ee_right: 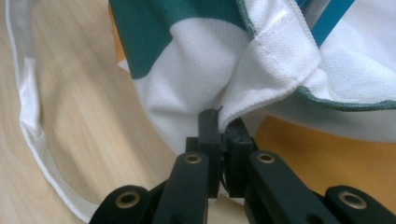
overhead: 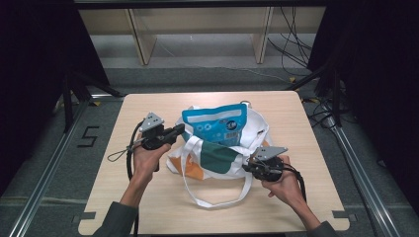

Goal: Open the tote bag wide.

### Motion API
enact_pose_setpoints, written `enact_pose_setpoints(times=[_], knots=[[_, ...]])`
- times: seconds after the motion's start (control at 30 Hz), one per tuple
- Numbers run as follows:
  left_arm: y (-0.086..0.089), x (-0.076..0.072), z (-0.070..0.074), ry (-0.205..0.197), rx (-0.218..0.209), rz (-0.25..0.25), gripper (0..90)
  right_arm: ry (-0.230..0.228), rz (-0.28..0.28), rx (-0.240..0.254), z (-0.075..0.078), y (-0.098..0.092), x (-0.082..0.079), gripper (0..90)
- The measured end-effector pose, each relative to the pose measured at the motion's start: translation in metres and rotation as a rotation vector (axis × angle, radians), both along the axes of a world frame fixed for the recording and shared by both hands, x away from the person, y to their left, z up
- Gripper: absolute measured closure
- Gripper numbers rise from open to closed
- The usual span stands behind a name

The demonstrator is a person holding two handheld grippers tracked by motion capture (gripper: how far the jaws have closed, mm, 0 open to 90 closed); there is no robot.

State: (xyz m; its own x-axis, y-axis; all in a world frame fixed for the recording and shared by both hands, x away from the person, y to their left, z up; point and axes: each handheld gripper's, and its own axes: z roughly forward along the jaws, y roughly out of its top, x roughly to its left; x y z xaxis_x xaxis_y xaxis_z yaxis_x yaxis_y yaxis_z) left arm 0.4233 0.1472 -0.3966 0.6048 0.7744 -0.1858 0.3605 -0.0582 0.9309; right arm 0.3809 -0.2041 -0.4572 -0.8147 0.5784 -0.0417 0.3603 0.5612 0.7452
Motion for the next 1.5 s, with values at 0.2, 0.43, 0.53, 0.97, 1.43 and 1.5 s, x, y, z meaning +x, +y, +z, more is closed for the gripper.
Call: enact_pose_setpoints(times=[0.2,0.43,0.53,0.97,1.43,1.5], knots=[[-0.008,0.002,-0.016,0.061,0.045,-0.055,88.8,0.011,0.005,0.001,-0.001,0.0,0.0,88.7],[-0.012,-0.013,-0.072,0.151,0.105,-0.059,89.4,0.035,0.019,-0.028,-0.013,0.008,-0.002,88.7],[-0.016,-0.013,-0.096,0.153,0.172,-0.067,89.4,0.04,0.017,-0.033,-0.022,0.013,-0.002,88.7],[-0.016,-0.007,-0.112,0.195,0.223,-0.075,89.4,0.037,0.049,0.05,0.014,0.009,-0.013,77.6],[-0.018,-0.007,-0.111,0.186,0.193,-0.064,88.9,0.03,0.09,0.023,0.068,0.016,-0.013,73.5],[-0.018,-0.008,-0.109,0.184,0.208,-0.06,88.6,0.027,0.063,0.005,0.07,-0.001,-0.019,75.7]])
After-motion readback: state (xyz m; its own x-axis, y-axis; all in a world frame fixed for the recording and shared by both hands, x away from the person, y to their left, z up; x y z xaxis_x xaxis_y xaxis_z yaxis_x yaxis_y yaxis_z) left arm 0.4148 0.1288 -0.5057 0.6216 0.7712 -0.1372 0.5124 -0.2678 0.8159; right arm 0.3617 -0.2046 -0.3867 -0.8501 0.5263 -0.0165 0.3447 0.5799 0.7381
